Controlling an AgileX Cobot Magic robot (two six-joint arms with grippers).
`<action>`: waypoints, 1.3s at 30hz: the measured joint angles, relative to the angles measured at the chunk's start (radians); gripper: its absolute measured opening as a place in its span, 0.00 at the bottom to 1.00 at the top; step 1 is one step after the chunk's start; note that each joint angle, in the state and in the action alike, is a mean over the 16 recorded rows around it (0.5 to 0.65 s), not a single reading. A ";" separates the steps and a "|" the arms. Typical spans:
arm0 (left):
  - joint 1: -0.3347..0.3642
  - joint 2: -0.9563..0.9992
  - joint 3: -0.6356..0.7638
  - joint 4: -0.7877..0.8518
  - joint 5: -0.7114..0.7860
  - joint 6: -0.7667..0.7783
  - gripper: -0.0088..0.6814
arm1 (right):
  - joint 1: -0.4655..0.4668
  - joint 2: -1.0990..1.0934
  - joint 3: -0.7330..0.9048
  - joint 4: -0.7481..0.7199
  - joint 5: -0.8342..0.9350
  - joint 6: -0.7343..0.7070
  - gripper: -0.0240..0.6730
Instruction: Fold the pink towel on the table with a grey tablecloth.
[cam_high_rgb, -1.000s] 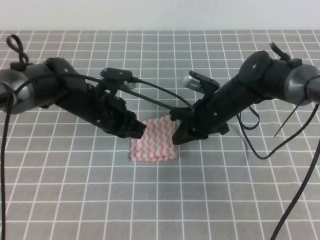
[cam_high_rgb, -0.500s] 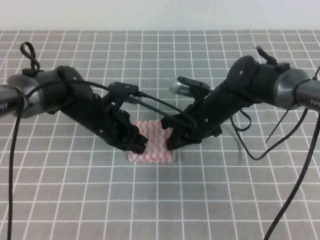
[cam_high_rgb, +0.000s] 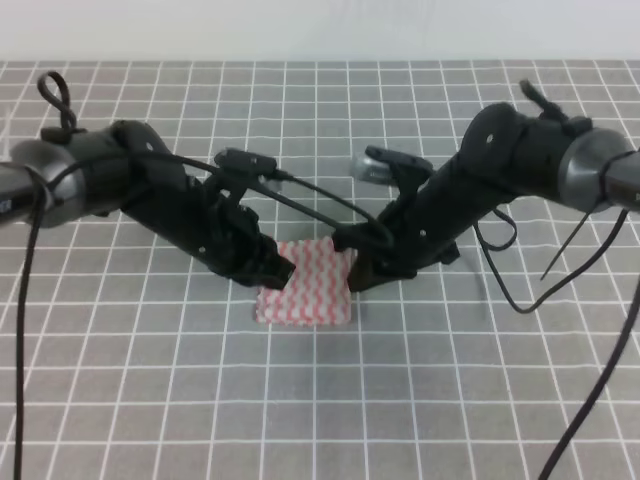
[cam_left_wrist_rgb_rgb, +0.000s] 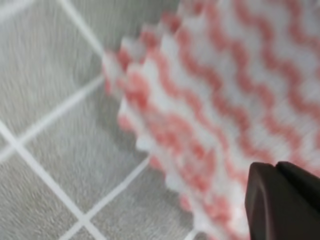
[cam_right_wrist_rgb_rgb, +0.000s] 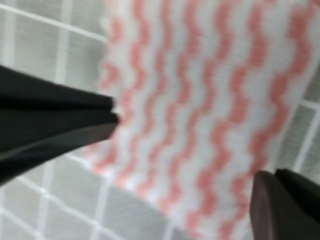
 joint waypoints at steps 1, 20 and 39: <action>0.000 -0.001 -0.003 0.001 0.005 -0.001 0.01 | 0.001 -0.002 0.000 0.007 0.003 -0.003 0.01; 0.000 0.036 -0.022 0.054 0.088 -0.037 0.01 | 0.011 0.036 -0.002 0.028 0.019 -0.017 0.01; 0.000 -0.007 -0.071 0.038 -0.111 -0.041 0.01 | 0.010 0.037 -0.086 0.020 -0.114 -0.007 0.01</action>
